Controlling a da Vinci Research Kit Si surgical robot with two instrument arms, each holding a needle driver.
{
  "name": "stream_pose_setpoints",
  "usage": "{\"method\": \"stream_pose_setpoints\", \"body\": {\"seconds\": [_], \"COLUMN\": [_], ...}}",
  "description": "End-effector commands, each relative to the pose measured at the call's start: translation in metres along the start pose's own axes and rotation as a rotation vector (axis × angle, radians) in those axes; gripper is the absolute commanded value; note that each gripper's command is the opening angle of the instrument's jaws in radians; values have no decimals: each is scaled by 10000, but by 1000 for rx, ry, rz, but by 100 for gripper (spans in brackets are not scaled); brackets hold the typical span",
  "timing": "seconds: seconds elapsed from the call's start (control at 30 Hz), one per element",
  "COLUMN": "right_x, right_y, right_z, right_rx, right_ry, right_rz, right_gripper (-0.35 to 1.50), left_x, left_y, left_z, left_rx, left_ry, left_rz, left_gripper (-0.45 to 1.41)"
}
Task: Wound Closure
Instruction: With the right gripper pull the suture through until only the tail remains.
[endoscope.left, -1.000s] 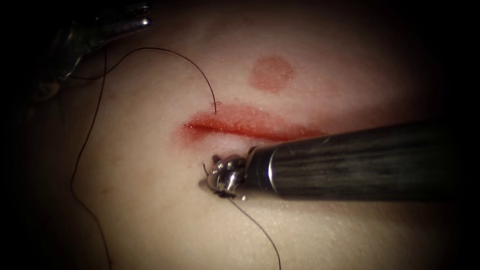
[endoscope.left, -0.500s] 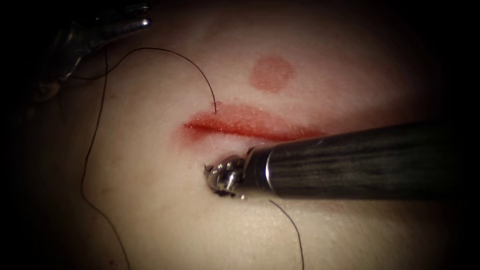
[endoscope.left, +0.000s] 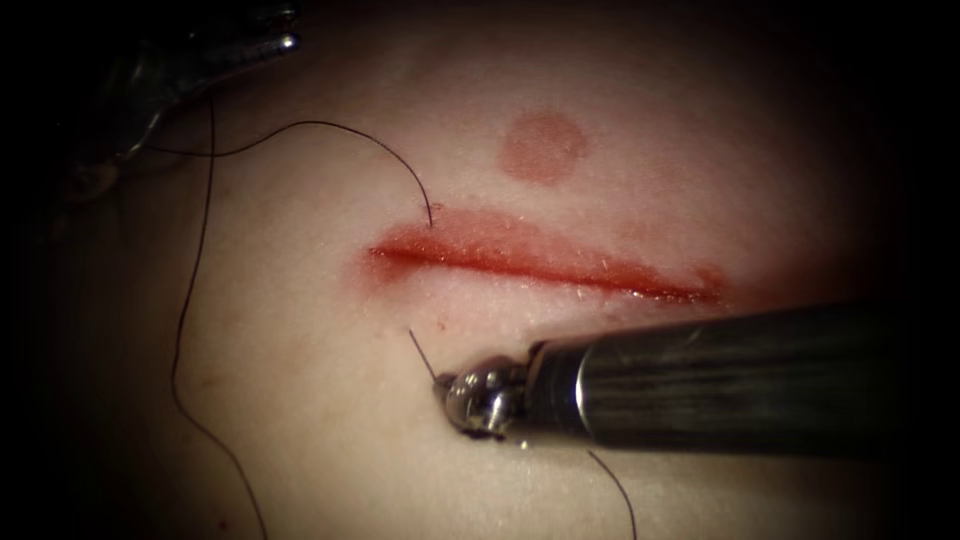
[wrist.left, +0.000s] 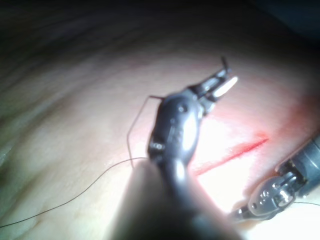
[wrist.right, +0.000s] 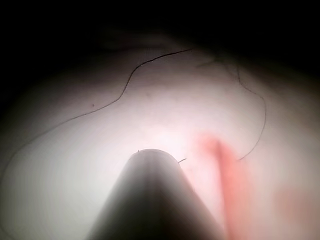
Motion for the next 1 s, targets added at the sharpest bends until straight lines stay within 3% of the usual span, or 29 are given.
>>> {"method": "stream_pose_setpoints", "body": {"seconds": [0.03,0.23,0.5,0.63,0.8,0.93,1.0], "right_x": [-12,-51,-98,-136,-167,-173,-165], "right_y": [-18,-57,-109,-143,-168,-176,-170], "right_z": [-14,-90,-197,-261,-320,-343,-349], "right_rx": [14,48,10,32,26,32,4], "right_ry": [1,11,1,-19,-35,-38,27], "right_rz": [-6,-38,-55,-49,-28,-7,25], "right_gripper": [-35,-35,-35,-35,-35,-35,57], "left_x": [-8,-8,-9,-9,-9,-9,-9], "left_y": [-2,-2,-3,-3,-3,-3,-3], "left_z": [3,3,1,0,0,0,0], "left_rx": [-1,-1,-3,-4,-3,-4,-3], "left_ry": [1,1,3,3,3,3,3], "left_rz": [0,0,0,0,0,0,0], "left_gripper": [-35,-35,-35,-35,-35,-35,-35]}}
